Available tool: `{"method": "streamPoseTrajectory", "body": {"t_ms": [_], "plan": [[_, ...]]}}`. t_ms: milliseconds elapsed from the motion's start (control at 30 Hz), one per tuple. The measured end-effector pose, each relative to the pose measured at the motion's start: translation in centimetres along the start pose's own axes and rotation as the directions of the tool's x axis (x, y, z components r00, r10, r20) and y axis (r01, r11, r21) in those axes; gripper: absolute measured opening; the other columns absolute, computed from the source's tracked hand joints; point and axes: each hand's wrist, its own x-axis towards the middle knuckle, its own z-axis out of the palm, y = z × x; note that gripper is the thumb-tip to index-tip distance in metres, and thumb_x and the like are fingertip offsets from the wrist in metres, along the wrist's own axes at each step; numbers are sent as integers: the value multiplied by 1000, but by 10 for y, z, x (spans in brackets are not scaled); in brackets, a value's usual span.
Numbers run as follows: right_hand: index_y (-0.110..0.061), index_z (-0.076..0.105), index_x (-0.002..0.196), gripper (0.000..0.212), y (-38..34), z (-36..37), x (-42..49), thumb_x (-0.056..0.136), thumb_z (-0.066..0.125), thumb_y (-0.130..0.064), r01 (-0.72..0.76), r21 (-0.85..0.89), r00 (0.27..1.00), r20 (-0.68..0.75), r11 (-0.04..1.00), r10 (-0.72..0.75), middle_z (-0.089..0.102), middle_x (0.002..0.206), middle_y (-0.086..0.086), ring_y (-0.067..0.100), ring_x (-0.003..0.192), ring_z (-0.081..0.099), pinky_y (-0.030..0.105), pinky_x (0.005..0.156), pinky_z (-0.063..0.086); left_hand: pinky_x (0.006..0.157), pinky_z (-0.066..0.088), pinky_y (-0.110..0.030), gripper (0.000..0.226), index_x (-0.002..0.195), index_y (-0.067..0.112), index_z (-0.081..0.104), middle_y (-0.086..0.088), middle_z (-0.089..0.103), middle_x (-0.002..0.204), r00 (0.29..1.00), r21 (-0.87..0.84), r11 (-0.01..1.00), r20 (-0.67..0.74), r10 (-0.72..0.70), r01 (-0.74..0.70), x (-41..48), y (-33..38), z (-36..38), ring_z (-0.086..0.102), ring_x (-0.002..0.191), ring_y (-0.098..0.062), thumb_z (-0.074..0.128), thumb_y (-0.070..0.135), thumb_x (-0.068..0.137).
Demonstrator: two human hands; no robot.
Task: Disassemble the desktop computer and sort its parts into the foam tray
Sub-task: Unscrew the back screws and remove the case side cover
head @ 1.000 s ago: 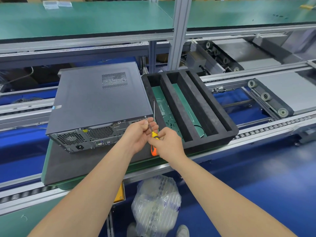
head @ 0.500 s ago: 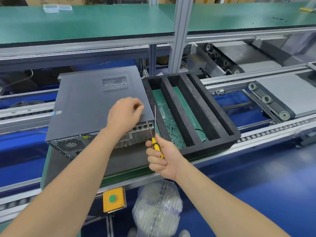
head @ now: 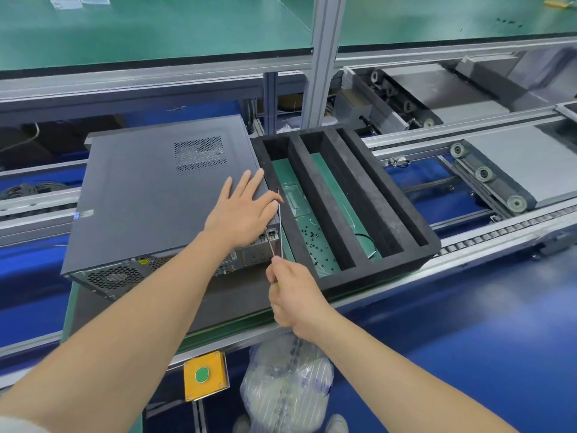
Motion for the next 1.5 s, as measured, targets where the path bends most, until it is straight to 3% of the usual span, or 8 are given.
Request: {"method": "streamPoseTrajectory", "body": {"t_ms": [133, 300, 433, 533, 700, 867, 1133, 1500], "plan": [[-16, 43, 80, 38, 2, -2, 1, 111, 30, -33, 240, -715, 897, -94, 656, -431, 53, 70, 1, 31, 75, 55, 36, 65, 36, 126, -3, -54, 43, 134, 48, 40, -5, -4, 172, 1000, -4, 1000, -23, 5, -5, 2, -2, 3, -9, 159, -25, 6, 49, 107], [-21, 45, 96, 28, 10, -9, 3, 111, 30, -39, 71, -989, 761, -31, 131, -648, 70, 75, 7, 34, 67, 69, 33, 52, 33, 127, -2, -53, 45, 141, 49, 37, -4, -2, 172, 1000, -28, 1000, -28, 2, -3, 0, -2, 2, -6, 159, -25, 7, 49, 108], [-18, 48, 89, 38, 15, -4, 9, 110, 29, -44, 188, -885, 793, -120, 426, -597, 68, 80, 9, 31, 73, 66, 38, 60, 50, 118, 34, -41, 38, 139, 33, 56, 2, 50, 154, 962, -470, 882, -222, -158, 36, -13, 5, -11, 41, 144, -15, 37, 37, 105], [-10, 58, 83, 50, 11, -3, 9, 108, 32, -44, 233, -691, 862, -179, 684, -474, 66, 78, 7, 27, 76, 63, 43, 73, 55, 71, 53, -30, 15, 91, 27, 69, 8, 71, 86, 710, -852, 523, -345, -613, 38, -48, 22, -18, 65, 79, -5, 54, 29, 93], [-11, 64, 70, 50, -2, 3, 6, 98, 50, -51, -61, -18, 977, -204, 998, 56, 51, 53, 1, 16, 40, 40, 24, 42, 32, 67, 65, -41, 28, 90, 5, 77, -11, 78, 76, 790, -871, 61, 411, -455, 488, -89, 46, -2, 77, 70, -32, 64, 29, 95], [-9, 71, 70, 56, -5, -12, -4, 102, 43, -46, -223, 352, 973, 144, 909, 182, 52, 58, 4, 13, 37, 34, 21, 37, 20, 58, 59, -30, 24, 89, 2, 75, -12, 77, 83, 767, -870, -290, 489, -415, 398, -77, 62, 7, 69, 66, -27, 76, 25, 93], [4, 67, 126, 37, -11, -36, -13, 108, 52, -25, -303, 375, 885, 451, 876, 113, 72, 110, 19, 21, 84, 72, 33, 71, 60, 70, 60, -38, 16, 94, 1, 74, -10, 75, 78, 771, -852, -369, 505, -387, 372, -75, 59, 10, 69, 66, -21, 69, 15, 97], [-4, 62, 89, 34, -18, -17, -7, 74, 91, -13, 88, -126, 995, -42, 988, -94, 75, 75, 18, 27, 61, 74, 34, 52, 57, 64, 59, -34, 19, 100, 5, 77, -10, 77, 90, 782, -814, -415, 545, -303, 407, -76, 51, 9, 73, 73, -22, 72, 23, 94]]}}
